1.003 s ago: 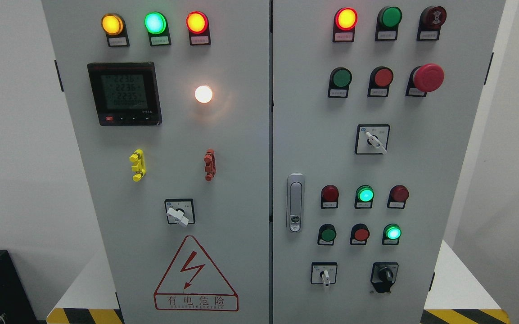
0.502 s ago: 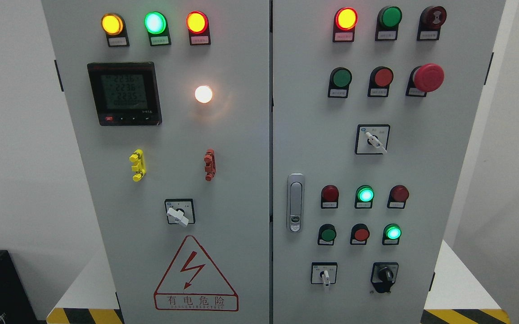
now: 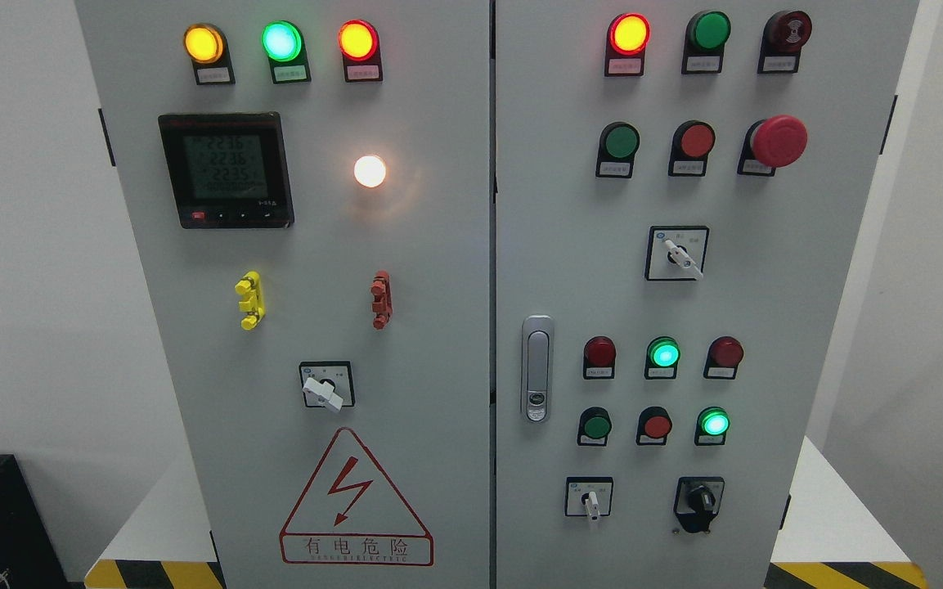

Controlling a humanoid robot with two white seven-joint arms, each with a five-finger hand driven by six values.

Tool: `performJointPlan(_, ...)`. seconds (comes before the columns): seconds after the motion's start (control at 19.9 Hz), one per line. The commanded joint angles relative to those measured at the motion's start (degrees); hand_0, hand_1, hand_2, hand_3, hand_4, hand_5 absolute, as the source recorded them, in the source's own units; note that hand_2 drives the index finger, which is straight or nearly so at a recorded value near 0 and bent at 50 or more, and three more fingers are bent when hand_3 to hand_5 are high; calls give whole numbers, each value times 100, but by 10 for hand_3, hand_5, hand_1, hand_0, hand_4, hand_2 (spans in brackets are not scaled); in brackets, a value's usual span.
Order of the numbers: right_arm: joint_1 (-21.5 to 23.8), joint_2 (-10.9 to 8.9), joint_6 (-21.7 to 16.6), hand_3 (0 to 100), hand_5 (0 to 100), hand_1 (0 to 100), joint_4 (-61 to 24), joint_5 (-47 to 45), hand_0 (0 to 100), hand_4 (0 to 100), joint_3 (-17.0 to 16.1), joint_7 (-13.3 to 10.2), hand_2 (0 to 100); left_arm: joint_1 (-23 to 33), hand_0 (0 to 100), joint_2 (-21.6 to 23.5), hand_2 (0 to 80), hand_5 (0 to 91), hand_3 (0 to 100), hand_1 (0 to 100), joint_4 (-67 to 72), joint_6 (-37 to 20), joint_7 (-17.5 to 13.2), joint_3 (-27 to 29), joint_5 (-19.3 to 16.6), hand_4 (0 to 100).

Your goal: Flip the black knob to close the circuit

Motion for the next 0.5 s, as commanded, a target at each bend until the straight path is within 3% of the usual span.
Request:
performJointPlan(0.0, -360, -129, 238, 1000, 760, 0, -1013, 36, 0, 793, -39, 153, 885, 114, 120, 0, 0, 0, 0, 556, 0, 1, 1, 0, 0, 0)
performJointPlan(0.25, -685, -138, 747, 1000, 773, 0, -1136, 124, 0, 798, -13, 391, 891, 114, 120, 0, 0, 0, 0, 556, 0, 1, 1, 0, 0, 0)
performJointPlan(0.45, -905, -138, 1266, 1000, 783, 0, -1311, 247, 4, 802, 242, 602, 894, 114, 120, 0, 0, 0, 0, 556, 0, 1, 1, 0, 0, 0)
